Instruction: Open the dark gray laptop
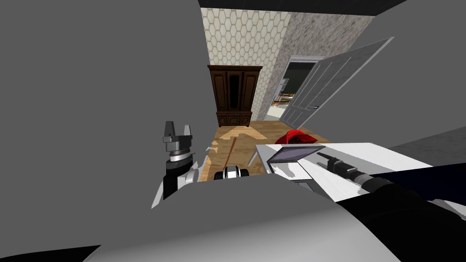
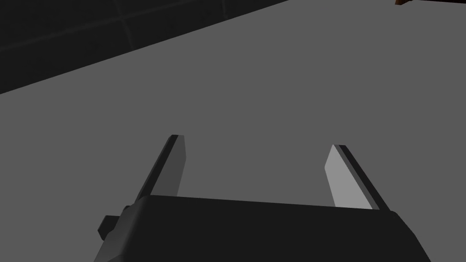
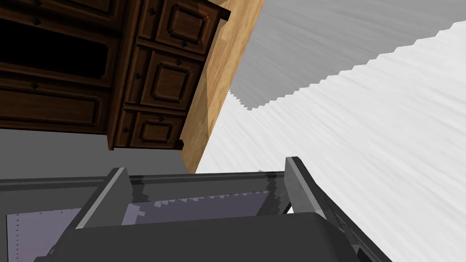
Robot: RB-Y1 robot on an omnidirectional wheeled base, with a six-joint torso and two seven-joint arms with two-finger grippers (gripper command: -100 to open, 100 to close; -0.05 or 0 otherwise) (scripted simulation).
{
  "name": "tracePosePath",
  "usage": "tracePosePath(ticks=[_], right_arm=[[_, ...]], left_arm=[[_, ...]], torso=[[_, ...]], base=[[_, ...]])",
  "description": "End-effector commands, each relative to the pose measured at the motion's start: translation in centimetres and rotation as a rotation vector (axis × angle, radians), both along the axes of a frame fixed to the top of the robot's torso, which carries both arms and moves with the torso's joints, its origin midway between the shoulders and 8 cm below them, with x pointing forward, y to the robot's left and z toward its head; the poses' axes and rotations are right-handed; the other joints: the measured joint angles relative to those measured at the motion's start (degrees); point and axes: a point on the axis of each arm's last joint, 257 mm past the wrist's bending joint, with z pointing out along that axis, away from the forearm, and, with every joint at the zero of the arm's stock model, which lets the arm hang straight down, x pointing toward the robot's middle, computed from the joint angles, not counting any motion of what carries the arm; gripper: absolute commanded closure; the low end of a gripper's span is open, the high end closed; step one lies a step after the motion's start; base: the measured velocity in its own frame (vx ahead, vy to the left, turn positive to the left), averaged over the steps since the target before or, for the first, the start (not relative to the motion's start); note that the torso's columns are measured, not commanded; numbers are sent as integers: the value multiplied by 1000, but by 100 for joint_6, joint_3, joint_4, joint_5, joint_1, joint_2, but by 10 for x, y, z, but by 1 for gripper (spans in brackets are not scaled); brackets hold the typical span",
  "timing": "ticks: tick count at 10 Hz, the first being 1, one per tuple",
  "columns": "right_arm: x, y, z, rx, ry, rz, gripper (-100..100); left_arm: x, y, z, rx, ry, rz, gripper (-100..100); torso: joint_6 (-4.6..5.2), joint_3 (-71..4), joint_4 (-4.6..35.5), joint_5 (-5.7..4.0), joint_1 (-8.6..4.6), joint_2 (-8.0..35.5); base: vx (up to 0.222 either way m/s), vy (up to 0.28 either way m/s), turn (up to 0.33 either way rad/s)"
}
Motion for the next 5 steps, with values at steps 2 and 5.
tracePosePath(ticks=[2, 5], right_arm=[[-12, -20, -24, 30, 86, -109, -100], [-14, -33, -23, 73, 76, -191, -100]], left_arm=[[0, 0, 0, 0, 0, 0, 0], [0, 0, 0, 0, 0, 0, 0]], torso=[[1, -7, -3, 8, 13, -8], [2, 2, 2, 5, 5, 7]], base=[[4, 2, 0], [2, 1, 1]])
